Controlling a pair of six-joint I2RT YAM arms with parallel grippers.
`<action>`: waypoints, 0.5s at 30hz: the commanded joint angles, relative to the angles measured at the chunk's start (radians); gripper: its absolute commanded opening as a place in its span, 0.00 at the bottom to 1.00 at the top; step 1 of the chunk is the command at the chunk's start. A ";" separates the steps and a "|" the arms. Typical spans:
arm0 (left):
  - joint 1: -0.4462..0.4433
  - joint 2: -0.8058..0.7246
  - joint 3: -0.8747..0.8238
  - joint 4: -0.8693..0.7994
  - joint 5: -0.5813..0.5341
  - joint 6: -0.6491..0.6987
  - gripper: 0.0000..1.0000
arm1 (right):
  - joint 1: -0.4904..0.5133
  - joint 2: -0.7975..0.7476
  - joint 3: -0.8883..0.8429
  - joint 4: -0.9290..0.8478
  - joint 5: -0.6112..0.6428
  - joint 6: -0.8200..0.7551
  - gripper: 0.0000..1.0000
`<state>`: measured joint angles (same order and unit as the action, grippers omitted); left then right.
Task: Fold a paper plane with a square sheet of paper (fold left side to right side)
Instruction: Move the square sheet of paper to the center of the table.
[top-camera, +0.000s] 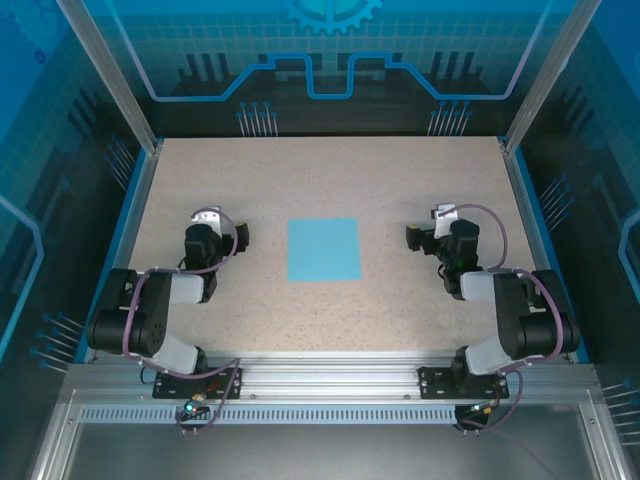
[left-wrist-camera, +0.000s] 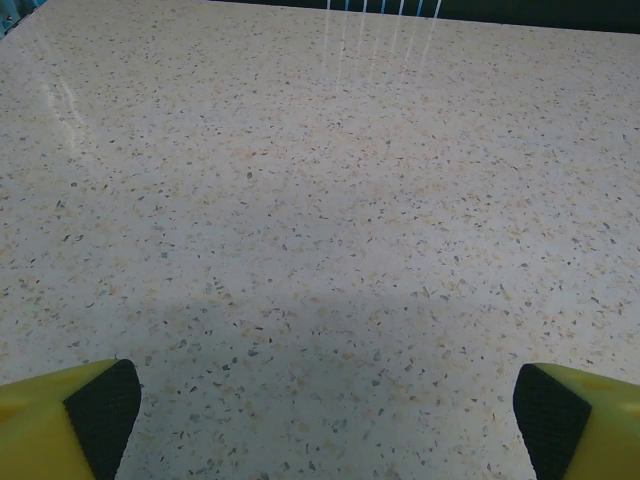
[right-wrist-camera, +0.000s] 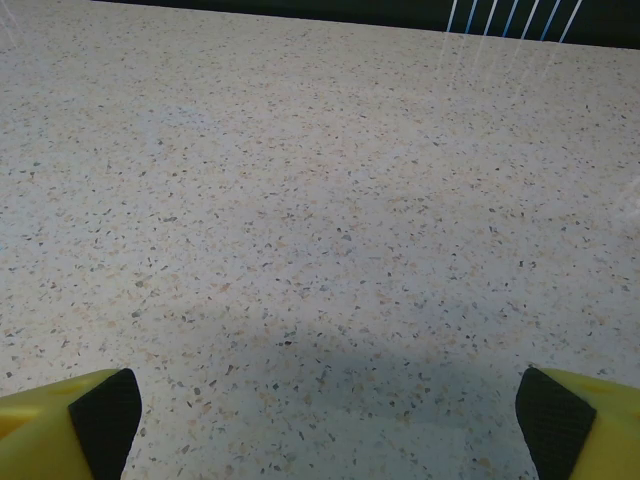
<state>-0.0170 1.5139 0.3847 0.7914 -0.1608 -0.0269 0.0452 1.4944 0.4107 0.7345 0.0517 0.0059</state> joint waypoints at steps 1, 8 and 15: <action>-0.007 0.001 0.021 0.010 -0.008 0.007 0.99 | 0.013 0.009 0.017 0.022 0.013 -0.012 1.00; -0.008 0.000 0.022 0.011 -0.007 0.007 0.99 | 0.012 0.009 0.017 0.022 0.011 -0.010 1.00; -0.007 0.002 0.023 0.011 -0.007 0.007 0.99 | 0.001 0.010 0.016 0.023 -0.017 -0.006 1.00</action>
<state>-0.0170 1.5139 0.3847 0.7914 -0.1608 -0.0269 0.0452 1.4944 0.4107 0.7345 0.0479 0.0059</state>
